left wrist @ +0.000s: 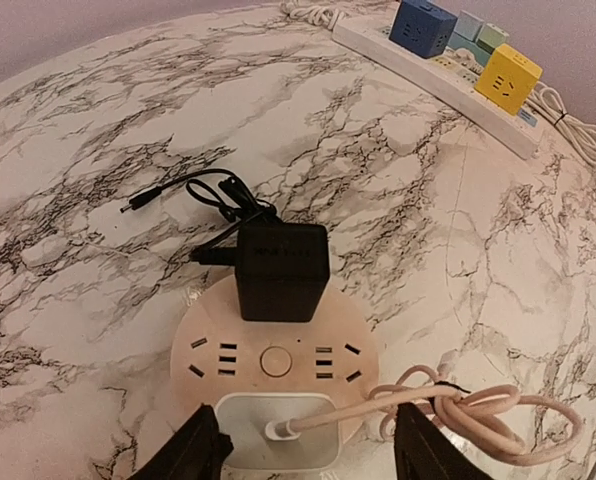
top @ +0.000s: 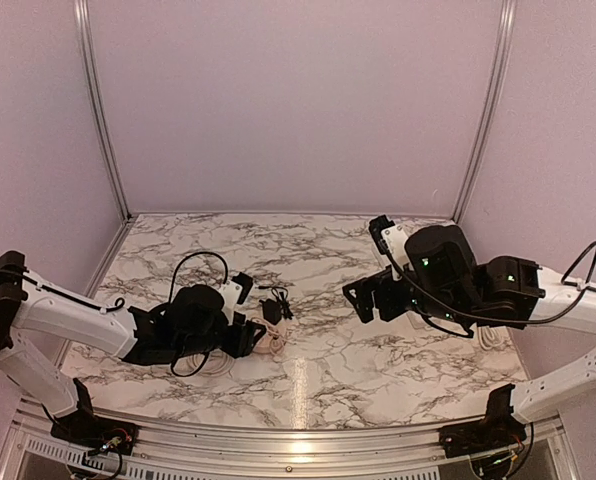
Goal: Insert the plug
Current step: Move the socket to the center of the board.
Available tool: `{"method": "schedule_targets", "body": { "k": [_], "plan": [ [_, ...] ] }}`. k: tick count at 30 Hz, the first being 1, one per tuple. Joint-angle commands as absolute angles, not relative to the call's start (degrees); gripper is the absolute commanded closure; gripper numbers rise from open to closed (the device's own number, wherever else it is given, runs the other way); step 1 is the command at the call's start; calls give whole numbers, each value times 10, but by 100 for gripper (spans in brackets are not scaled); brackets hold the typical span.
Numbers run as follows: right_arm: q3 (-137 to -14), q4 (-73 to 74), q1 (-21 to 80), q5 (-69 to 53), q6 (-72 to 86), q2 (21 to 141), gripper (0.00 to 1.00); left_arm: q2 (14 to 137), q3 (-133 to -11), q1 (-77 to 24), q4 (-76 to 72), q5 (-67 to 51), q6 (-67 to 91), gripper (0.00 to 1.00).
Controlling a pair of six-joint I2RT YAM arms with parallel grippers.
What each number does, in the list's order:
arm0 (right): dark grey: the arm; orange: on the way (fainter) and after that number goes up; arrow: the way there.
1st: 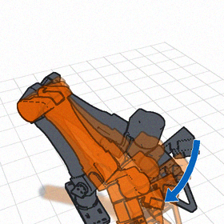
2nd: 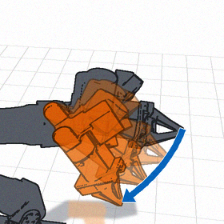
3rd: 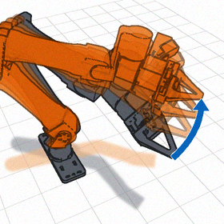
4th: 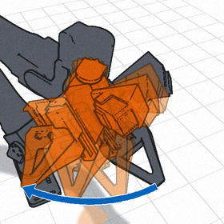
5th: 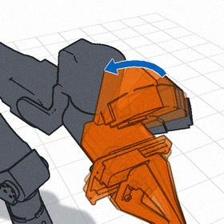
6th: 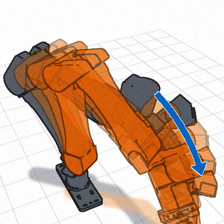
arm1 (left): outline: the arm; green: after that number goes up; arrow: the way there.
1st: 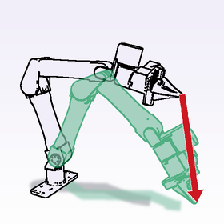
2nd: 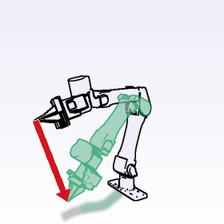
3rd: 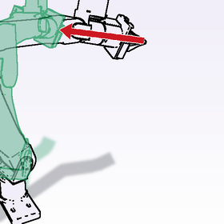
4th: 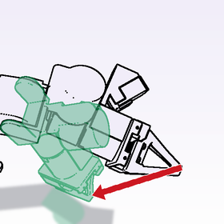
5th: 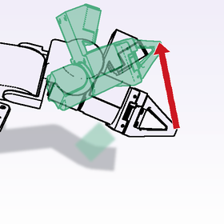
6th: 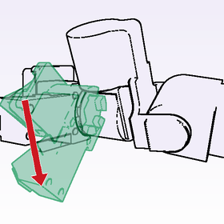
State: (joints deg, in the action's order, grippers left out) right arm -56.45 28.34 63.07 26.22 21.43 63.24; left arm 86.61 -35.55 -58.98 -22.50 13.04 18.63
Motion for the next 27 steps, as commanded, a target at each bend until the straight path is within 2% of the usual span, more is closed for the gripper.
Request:
{"method": "schedule_targets", "body": {
  "k": [1, 11, 19, 22, 25, 27],
  "plan": [
    [-574, 272, 627, 256, 218, 638, 1, 858, -314, -594, -193, 133, 191, 41],
    [-574, 270, 628, 251, 218, 643, 1, 869, -294, -596, -249, 133, 171, 41],
    [-570, 275, 627, 251, 222, 642, 1, 902, -338, -597, -251, 120, 148, 41],
    [-569, 277, 627, 252, 222, 639, 1, 919, -350, -596, -252, 120, 149, 47],
    [-567, 278, 627, 254, 222, 636, 2, 934, -362, -597, -255, 115, 152, 62],
    [-566, 278, 627, 255, 222, 635, 2, 944, -370, -597, -255, 109, 162, 66]
  ]
}}
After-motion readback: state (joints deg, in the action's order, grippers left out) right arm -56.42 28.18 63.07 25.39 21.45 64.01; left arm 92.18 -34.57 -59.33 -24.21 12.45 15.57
